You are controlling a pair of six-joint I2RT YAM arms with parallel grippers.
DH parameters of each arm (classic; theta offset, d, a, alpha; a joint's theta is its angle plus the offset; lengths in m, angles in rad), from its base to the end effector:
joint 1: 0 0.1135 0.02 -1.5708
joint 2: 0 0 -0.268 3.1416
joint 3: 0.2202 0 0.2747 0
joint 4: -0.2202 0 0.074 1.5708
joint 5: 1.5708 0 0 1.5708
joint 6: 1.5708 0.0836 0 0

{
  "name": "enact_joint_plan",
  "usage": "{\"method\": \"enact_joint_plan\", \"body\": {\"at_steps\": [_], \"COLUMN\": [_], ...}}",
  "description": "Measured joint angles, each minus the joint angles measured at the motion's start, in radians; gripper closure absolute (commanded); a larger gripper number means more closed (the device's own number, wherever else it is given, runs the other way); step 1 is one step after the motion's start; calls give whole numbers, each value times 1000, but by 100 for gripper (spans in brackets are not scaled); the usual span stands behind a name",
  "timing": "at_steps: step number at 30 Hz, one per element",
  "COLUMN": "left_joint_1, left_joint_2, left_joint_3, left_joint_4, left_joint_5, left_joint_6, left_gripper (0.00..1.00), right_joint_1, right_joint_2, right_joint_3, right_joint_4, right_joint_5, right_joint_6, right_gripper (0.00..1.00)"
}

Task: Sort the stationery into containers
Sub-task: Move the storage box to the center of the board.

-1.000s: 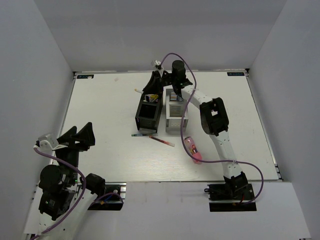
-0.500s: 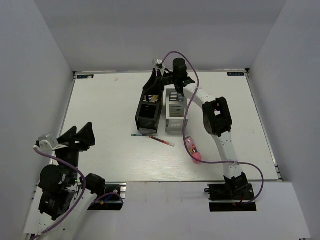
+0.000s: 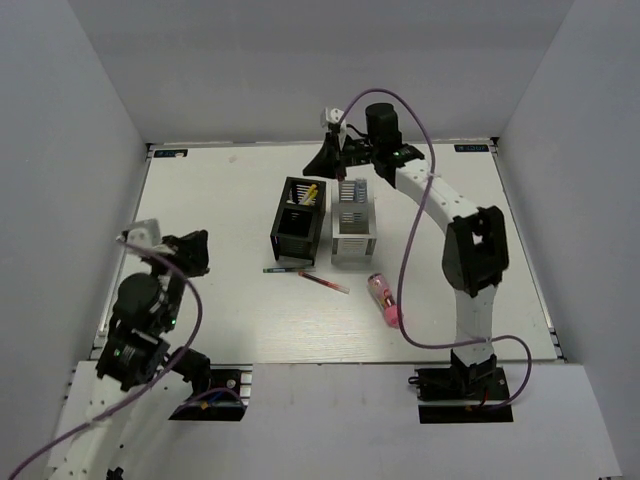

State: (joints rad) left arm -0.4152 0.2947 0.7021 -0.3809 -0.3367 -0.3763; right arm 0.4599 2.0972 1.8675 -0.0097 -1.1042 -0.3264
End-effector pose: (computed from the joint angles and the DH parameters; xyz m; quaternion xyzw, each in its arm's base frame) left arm 0.1381 -0.0307 0.3567 -0.1066 0.6900 -0.1644 0.6968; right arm 0.4487 0.3056 0.3161 -0.5557 0.4945 0.4466 0.4972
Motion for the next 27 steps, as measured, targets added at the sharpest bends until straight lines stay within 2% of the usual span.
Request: {"method": "enact_joint_plan", "body": {"at_steps": [1,2,4,5,6,7,8,9,11,12,14,15,16,17,18,19,20,22,27], "left_joint_1": [0,0,0,0,0,0,0,0,1,1,1,1,1,1,1,1,1,2,27], "left_joint_2": [53,116,230,286,349,408,481,558,693,765,871,921,968,1005,1040,1071,1093,1125,1146], "left_joint_3": [2,5,10,15,27,43,64,92,149,181,233,261,285,307,325,338,344,346,345], "left_joint_4": [7,17,34,40,48,53,60,68,77,78,74,72,71,68,68,69,68,63,71], "left_joint_5": [13,29,57,67,74,81,88,91,103,109,112,110,109,106,103,98,93,87,85], "left_joint_6": [-5,-14,-38,-51,-65,-72,-88,-101,-113,-119,-122,-122,-122,-123,-124,-127,-129,-130,-139], "left_gripper": [80,80,77,69,52,45,38,22,16,14,14,14,19,25,33,52,61,72,76], "right_joint_1": [-2,-2,-11,-18,-28,-42,-56,-71,-105,-122,-154,-172,-188,-203,-219,-236,-248,-277,-317], "right_joint_2": [-55,-74,-187,-227,-270,-315,-353,-395,-468,-496,-539,-554,-568,-583,-597,-609,-621,-639,-672], "right_joint_3": [-53,-71,-174,-210,-253,-298,-338,-380,-446,-469,-500,-511,-524,-543,-562,-584,-608,-650,-719], "right_joint_4": [-20,-31,-60,-69,-76,-86,-88,-92,-112,-117,-130,-139,-146,-150,-156,-164,-169,-181,-197], "right_joint_5": [28,72,159,201,243,281,315,347,412,440,492,509,523,531,533,534,533,525,487], "right_joint_6": [-19,-27,-42,-46,-47,-49,-50,-53,-58,-59,-51,-50,-53,-49,-47,-45,-37,-26,-10], "right_gripper": [90,76,63,46,35,23,20,13,13,14,26,46,57,73,99,100,100,100,100]}}
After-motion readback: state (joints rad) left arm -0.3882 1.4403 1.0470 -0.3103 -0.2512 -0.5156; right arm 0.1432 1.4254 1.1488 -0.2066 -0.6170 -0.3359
